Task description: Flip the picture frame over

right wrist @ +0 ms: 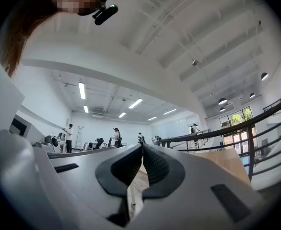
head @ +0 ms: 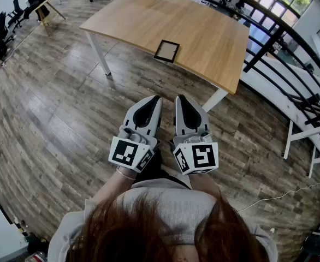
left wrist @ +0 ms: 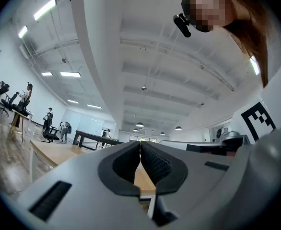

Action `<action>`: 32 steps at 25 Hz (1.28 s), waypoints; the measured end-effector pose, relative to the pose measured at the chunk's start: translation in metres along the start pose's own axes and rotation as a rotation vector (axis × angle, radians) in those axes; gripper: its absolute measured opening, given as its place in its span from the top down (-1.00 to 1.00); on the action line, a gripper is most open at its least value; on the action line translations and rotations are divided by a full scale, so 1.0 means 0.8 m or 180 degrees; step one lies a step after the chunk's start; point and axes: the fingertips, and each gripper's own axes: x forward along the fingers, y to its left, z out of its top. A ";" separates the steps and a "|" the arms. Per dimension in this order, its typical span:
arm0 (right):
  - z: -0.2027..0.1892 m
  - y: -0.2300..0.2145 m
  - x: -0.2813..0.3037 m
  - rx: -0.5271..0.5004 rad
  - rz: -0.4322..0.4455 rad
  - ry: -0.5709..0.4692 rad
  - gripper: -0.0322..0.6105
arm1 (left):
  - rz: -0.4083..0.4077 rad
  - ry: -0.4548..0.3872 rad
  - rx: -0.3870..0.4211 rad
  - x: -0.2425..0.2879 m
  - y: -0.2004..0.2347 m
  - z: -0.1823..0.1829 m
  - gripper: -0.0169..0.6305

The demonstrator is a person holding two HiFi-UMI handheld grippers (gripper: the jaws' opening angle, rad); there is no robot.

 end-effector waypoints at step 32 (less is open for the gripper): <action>-0.055 -0.154 0.370 -0.0030 -0.0520 0.0099 0.85 | -0.0471 0.0159 -0.0050 0.317 0.266 -0.042 0.92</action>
